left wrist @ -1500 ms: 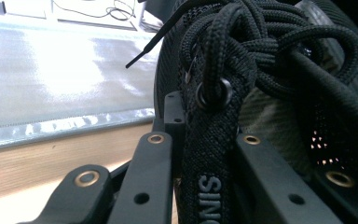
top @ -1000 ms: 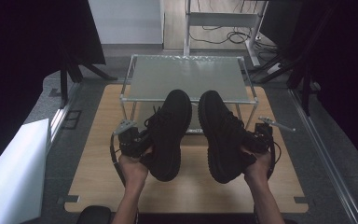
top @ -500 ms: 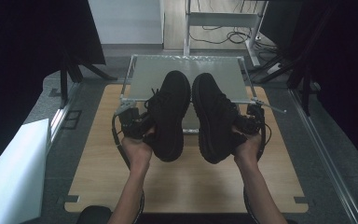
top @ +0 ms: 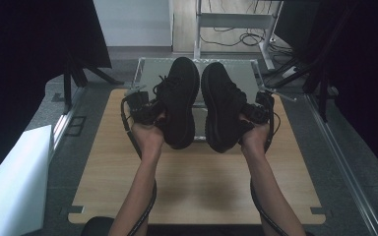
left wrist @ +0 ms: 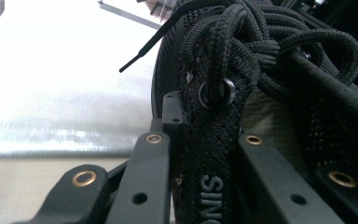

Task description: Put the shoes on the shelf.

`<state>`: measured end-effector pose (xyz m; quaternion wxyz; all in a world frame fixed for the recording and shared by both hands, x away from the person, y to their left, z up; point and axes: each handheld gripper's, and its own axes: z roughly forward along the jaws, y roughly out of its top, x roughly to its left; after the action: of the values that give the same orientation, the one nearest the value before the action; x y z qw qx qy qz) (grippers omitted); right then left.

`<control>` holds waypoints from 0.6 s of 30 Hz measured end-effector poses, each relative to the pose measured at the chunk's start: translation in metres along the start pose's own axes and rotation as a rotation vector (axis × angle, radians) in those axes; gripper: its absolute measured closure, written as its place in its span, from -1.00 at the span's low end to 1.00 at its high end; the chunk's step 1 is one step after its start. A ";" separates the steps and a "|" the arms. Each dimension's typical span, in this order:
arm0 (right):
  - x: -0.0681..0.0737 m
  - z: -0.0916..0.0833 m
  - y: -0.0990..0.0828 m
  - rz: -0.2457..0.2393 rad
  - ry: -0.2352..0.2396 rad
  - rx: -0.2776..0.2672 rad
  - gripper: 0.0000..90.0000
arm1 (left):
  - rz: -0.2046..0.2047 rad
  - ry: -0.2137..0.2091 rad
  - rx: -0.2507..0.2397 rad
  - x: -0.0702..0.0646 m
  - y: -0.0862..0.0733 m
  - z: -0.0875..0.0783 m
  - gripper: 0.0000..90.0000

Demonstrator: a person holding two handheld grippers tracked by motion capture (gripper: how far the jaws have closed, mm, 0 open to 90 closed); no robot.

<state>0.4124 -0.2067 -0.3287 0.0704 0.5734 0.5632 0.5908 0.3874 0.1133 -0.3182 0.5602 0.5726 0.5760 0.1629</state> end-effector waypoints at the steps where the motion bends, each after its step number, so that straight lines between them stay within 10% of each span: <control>1: 0.001 0.005 0.006 -0.004 -0.012 -0.004 0.59 | 0.001 0.005 0.003 -0.001 0.003 0.003 0.78; 18: 0.009 0.045 0.034 -0.093 -0.196 0.009 0.59 | -0.002 0.131 0.062 -0.005 0.029 0.045 0.75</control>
<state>0.4628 -0.1862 -0.3110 0.1501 0.6021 0.5822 0.5253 0.4371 0.0972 -0.3063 0.5032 0.5772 0.6170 0.1815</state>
